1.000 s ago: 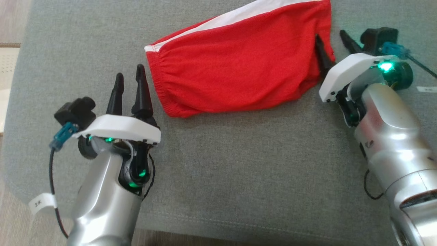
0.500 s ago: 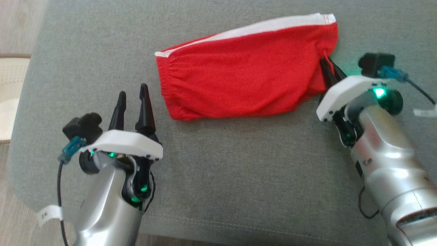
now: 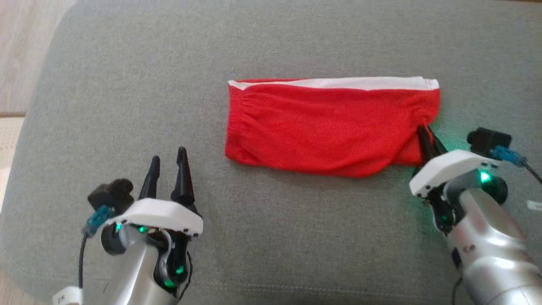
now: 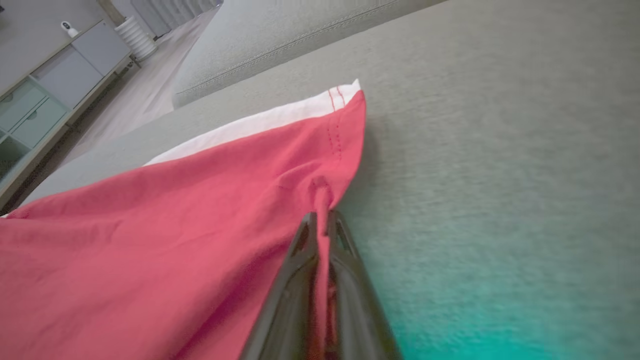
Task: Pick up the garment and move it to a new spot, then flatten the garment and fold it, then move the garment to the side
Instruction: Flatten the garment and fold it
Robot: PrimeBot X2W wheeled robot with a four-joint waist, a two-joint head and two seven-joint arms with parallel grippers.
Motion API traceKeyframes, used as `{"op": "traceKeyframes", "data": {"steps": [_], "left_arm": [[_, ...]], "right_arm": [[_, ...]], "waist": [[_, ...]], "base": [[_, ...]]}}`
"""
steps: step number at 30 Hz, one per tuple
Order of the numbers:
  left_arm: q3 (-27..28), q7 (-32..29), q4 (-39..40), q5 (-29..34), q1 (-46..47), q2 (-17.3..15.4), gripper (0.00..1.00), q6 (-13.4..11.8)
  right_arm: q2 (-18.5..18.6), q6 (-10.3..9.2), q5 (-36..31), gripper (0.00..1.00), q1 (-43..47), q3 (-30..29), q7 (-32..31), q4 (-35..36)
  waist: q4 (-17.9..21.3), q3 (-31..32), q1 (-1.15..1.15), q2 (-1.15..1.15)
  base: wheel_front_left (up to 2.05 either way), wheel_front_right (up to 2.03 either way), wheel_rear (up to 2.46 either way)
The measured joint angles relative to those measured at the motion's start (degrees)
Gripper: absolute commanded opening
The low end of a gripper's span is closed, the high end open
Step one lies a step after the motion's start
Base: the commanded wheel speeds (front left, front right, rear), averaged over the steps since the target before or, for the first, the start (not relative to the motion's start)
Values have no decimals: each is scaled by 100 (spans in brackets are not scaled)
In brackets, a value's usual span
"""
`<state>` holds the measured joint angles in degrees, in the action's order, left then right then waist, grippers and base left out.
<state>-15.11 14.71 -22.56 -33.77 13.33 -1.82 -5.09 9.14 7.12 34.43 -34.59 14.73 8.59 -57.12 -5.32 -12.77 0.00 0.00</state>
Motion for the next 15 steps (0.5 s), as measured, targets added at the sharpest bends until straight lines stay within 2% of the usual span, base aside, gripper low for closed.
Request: {"op": "traceKeyframes", "data": {"steps": [9,15], "left_arm": [[-54,0,0,41,-151,-4,100,3],[-71,0,3,37,-150,-4,100,1]], "right_arm": [[125,0,45,0,180,-145,-2,479],[56,-1,29,0,181,60,-89,1303]], "waist": [[0,116,0,0],[-102,93,0,0]], "base": [[0,0,0],[0,0,0]]}}
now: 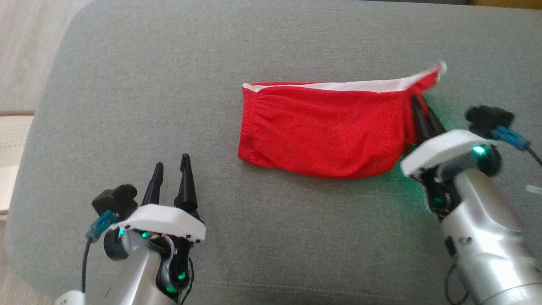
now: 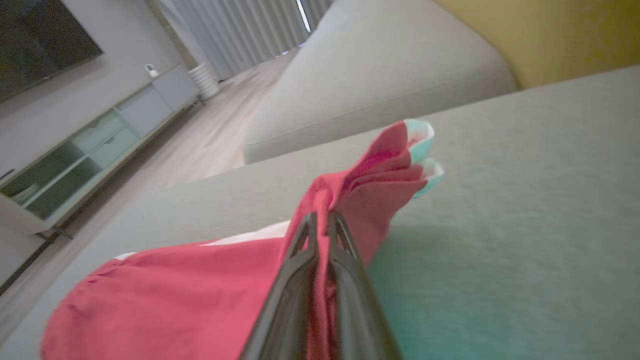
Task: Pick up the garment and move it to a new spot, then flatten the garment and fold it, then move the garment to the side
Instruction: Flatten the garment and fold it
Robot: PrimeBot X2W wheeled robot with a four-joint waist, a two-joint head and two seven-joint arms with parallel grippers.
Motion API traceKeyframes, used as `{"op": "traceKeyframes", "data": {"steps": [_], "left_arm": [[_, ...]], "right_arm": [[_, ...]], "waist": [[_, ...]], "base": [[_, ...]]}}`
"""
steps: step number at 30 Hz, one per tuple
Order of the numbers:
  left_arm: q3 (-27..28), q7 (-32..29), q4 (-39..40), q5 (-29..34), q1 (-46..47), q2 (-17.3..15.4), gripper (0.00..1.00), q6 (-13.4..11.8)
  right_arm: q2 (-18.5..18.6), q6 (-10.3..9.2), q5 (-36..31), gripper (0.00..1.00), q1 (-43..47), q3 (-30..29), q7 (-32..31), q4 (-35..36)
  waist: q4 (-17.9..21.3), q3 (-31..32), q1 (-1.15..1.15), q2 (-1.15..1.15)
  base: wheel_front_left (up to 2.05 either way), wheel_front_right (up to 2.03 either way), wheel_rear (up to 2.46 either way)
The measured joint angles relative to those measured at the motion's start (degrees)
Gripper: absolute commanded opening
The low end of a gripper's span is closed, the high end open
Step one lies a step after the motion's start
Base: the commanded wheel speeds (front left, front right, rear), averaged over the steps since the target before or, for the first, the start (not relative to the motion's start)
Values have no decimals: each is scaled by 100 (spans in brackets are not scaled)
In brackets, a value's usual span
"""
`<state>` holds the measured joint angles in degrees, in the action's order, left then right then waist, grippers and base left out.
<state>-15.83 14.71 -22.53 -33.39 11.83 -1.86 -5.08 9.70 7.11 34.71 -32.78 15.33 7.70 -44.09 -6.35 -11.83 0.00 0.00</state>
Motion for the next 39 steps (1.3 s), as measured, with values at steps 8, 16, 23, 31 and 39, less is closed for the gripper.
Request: {"op": "traceKeyframes", "data": {"steps": [8,16,23,31,39], "left_arm": [[-77,0,8,-54,0,-3,100,-2],[-296,0,44,-204,8,-11,100,-46],[-400,0,47,-209,10,-14,100,-54],[-387,0,47,-224,10,-14,100,-131],[-188,0,98,-144,10,-14,100,-158]], "right_arm": [[-345,0,2,0,117,810,-581,1293],[-535,0,-14,0,306,1369,-855,1407],[-546,0,298,100,258,1834,-648,1169],[-564,0,1400,100,-153,2624,42,1193],[-553,0,746,100,-298,1568,626,91]], "waist": [[-273,-22,0,0],[-653,-87,0,0],[-869,-112,0,0],[-775,-76,0,0],[-382,-66,0,0]], "base": [[0,0,0],[0,0,0],[0,0,0],[0,0,0],[0,0,0]]}}
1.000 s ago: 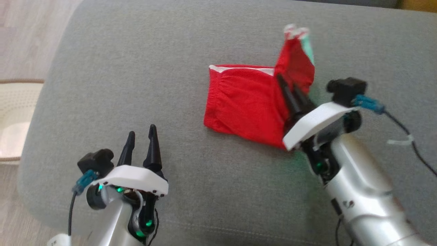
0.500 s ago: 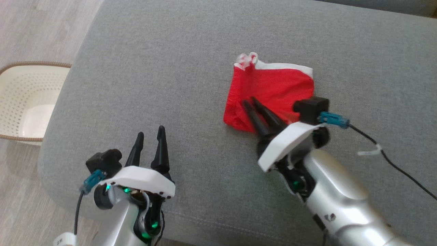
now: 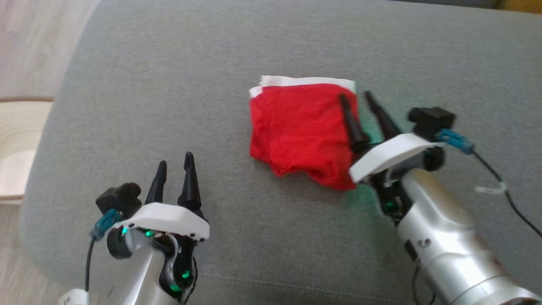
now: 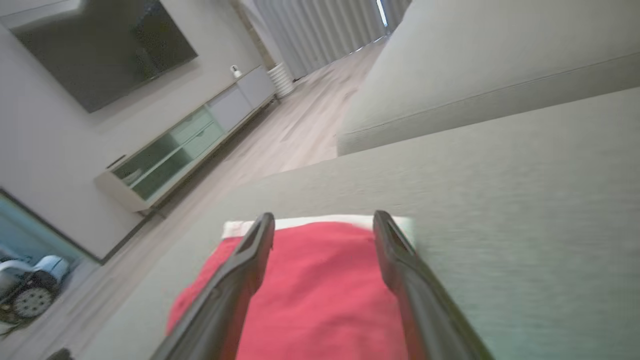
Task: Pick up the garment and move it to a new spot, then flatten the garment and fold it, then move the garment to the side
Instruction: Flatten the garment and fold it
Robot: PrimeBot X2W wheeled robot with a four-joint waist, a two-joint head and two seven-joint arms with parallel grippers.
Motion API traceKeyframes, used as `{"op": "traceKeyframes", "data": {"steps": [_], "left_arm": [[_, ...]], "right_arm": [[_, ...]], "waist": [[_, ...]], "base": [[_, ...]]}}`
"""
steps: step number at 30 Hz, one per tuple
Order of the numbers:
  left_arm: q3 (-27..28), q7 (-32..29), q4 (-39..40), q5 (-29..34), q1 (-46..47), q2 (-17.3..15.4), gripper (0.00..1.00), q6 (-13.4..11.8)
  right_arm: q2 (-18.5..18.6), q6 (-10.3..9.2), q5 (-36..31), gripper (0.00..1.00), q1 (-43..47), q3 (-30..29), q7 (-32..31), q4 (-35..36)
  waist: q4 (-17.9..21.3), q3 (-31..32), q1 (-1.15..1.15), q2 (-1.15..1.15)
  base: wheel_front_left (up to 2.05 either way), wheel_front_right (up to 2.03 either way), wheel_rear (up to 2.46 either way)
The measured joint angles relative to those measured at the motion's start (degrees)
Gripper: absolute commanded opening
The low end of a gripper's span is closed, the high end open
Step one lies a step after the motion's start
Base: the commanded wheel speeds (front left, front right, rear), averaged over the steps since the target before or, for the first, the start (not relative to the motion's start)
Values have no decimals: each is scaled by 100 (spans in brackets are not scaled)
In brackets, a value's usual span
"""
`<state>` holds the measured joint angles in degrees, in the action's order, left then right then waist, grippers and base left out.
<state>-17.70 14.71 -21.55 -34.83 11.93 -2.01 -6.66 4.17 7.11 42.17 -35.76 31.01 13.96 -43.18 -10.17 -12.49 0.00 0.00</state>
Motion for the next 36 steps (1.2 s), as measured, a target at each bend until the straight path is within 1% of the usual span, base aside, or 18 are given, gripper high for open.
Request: {"op": "traceKeyframes", "data": {"steps": [3,7,9,11,12,16,24,36], "left_arm": [[78,0,32,149,-1,1,100,-45],[230,0,91,424,0,1,100,-99],[280,0,99,517,-1,2,100,-100],[353,0,105,655,-2,2,100,-142],[375,0,107,722,-2,1,100,-144],[412,0,104,1109,-21,-1,100,-191],[489,0,89,1369,-311,2,100,-183],[569,-1,59,1577,-860,-3,100,-182]], "right_arm": [[-7,0,-667,100,42,-793,33,-119],[-9,0,-1624,100,422,-1929,42,296],[-9,0,-1874,100,769,-2304,42,478],[-10,0,-2228,100,1138,-2541,41,668],[-26,0,-2279,100,1285,-2640,41,739],[-71,0,-2781,100,1684,-2877,41,1120],[-100,0,-2817,100,2131,-3141,41,1298],[-124,0,-2865,100,2586,-3150,41,1300]], "waist": [[171,2,0,0],[377,0,0,0],[451,10,0,0],[517,27,0,0],[545,37,0,0],[642,136,0,0],[686,416,0,0],[728,893,0,0]], "base": [[0,0,0],[0,0,0],[0,0,0],[0,0,0],[0,0,0],[0,0,0],[0,0,0],[0,0,0]]}}
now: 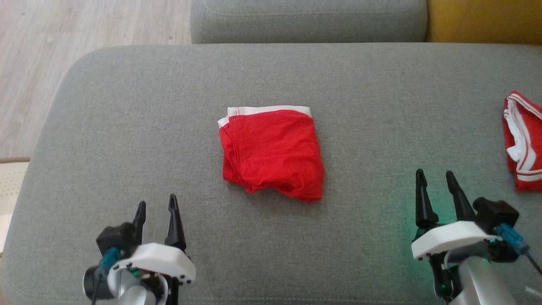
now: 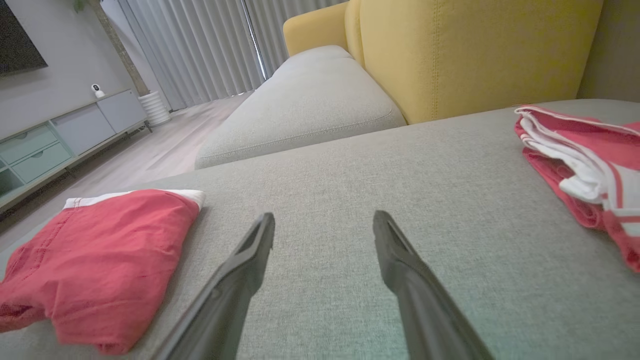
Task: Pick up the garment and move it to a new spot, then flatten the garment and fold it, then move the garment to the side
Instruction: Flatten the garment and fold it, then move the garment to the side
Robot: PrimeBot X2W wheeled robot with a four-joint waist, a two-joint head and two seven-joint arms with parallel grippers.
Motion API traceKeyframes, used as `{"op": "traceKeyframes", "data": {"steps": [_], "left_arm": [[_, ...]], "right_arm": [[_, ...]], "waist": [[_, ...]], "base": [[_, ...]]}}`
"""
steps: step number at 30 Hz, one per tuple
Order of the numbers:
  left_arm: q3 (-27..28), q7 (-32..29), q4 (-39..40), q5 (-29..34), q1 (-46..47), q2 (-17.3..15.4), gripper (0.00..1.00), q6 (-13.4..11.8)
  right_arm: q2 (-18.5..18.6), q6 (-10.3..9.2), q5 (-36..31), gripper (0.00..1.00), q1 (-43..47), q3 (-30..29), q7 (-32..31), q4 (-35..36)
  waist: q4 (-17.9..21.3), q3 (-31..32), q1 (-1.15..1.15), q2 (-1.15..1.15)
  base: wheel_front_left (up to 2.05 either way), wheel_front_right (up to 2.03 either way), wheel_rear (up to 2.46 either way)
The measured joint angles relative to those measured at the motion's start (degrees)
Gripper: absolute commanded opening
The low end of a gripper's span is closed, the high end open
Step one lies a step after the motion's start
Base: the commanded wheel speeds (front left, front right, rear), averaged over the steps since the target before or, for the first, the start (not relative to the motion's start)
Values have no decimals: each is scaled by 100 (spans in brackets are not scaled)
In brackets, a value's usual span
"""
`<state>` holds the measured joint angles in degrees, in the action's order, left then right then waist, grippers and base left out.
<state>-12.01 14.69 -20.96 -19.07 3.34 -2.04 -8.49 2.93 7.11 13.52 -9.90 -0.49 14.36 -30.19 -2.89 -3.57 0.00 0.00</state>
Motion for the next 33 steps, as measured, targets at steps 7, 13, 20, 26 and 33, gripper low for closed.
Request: {"op": "traceKeyframes", "data": {"steps": [7,13,20,26,33], "left_arm": [[45,0,0,203,-205,-10,100,-1],[98,0,4,298,-353,-14,100,-10],[93,0,15,350,-368,-18,100,-16],[13,0,58,349,-197,-21,100,-15],[-193,0,69,387,210,-19,100,-12]], "right_arm": [[-14,0,-233,100,160,36,0,22],[-15,0,-281,100,322,42,0,63],[-18,0,-250,100,344,169,0,122],[-18,0,-433,100,193,266,0,204],[-14,0,-780,100,-494,764,0,-103]], "waist": [[52,178,0,0],[74,270,0,0],[63,153,0,0],[-36,-169,0,0],[-320,-619,0,0]], "base": [[0,0,0],[0,0,0],[0,0,0],[0,0,0],[0,0,0]]}}
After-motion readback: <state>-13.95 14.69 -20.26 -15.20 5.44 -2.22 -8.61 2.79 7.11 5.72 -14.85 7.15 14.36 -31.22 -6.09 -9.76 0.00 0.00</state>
